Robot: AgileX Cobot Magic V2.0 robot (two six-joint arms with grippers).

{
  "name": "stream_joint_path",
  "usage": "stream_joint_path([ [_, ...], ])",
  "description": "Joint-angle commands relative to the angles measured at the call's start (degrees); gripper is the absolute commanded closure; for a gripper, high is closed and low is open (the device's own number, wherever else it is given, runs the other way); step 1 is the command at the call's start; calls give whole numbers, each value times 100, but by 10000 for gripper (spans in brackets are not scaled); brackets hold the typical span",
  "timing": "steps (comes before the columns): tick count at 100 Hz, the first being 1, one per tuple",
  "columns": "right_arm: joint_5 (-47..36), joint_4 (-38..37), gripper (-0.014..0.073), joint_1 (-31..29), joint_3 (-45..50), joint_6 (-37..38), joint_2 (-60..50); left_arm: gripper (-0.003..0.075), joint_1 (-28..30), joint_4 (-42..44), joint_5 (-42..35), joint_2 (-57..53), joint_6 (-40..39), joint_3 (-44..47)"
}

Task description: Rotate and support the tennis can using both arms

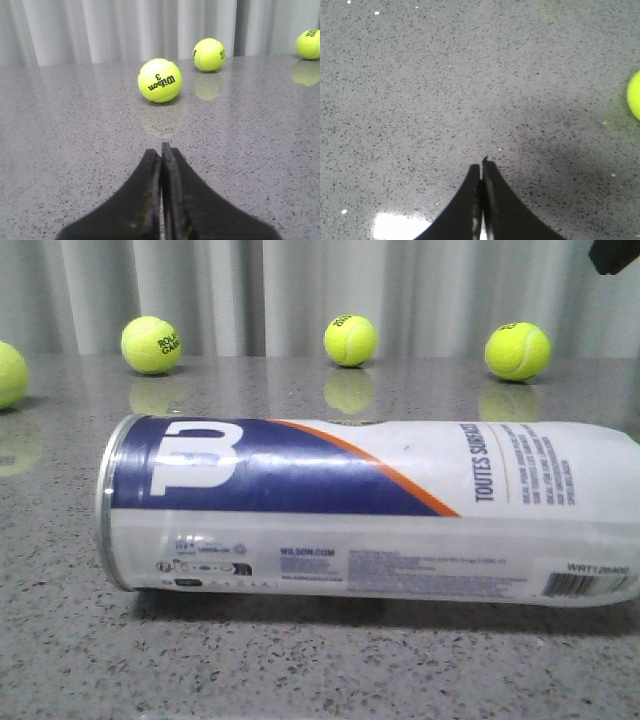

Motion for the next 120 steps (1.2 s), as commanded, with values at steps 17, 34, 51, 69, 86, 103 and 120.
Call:
stream_joint_path([
  [17,-1301,630,660,-813,950,-689,-976,741,-14,-25,-445,-222,-46,267],
  [34,-1829,755,660,-1218,1634,-833,-1521,741,-14,-25,-445,-222,-46,267],
  [51,-2395,776,660,-1475,2316,-827,-2120,741,-14,-25,-445,-222,-46,267],
  [69,-2976,766,660,-1481,3073,-827,-2798,741,-14,-25,-445,-222,-46,267],
  [86,-3145,766,660,-1481,3667,-827,-3533,741,-14,-25,-445,-222,-46,267],
  [103,-3218,704,660,-1481,4197,-827,-4319,741,-14,-25,-445,-222,-46,267],
  [120,-3223,704,660,-1481,4513,-827,-5163,741,-14,-25,-445,-222,-46,267],
])
